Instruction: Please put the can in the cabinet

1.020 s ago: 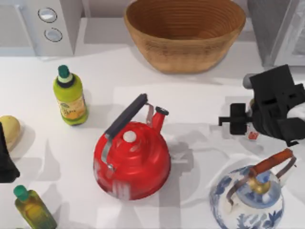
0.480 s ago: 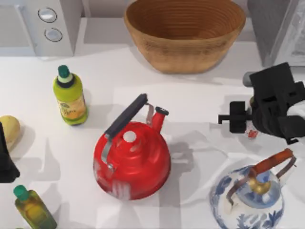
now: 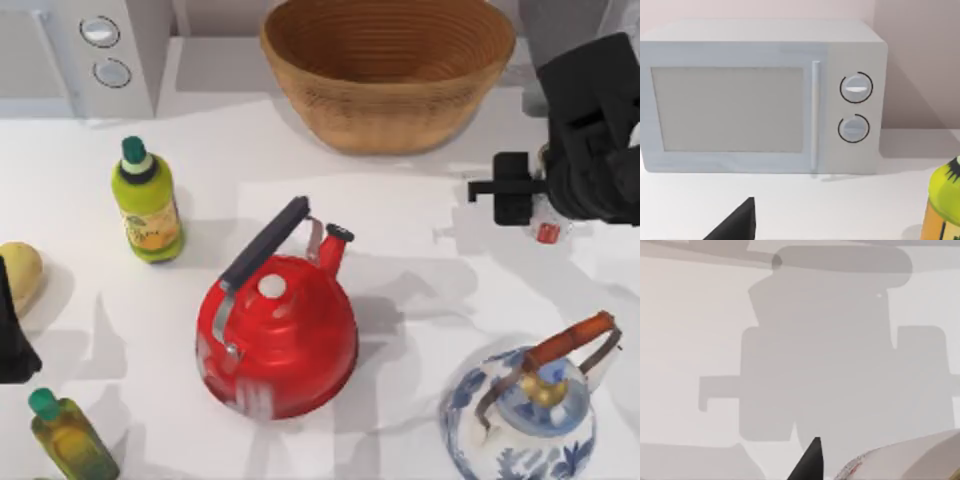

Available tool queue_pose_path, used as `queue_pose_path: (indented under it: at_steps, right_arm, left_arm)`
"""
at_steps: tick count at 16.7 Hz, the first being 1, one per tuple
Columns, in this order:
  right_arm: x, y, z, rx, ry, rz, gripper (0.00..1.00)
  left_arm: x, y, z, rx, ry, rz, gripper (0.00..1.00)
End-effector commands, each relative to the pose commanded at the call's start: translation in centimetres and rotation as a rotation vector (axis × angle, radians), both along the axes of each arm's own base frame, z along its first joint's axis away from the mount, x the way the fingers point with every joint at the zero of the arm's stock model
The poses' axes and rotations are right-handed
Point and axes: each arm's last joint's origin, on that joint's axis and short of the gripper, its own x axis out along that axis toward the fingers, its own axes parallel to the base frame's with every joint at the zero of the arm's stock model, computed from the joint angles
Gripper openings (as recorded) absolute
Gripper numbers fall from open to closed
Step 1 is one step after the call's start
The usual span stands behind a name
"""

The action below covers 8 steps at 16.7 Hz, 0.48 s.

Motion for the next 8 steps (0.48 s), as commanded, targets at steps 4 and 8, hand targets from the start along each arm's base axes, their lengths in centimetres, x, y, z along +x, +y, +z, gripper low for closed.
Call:
queue_pose_path:
  at_steps: [4,8]
  right_arm:
    - [-0.7,-0.3,5.3,0.012,-0.026,0.001,0.0]
    - [-0.9,-0.5,6.6,0.02,-0.046,0.001,0.0]
  left_arm:
    - [0.0,0.0,0.0,0.0,0.0,0.0,1.0]
    - [0.0,0.0,0.0,0.0,0.0,0.0,1.0]
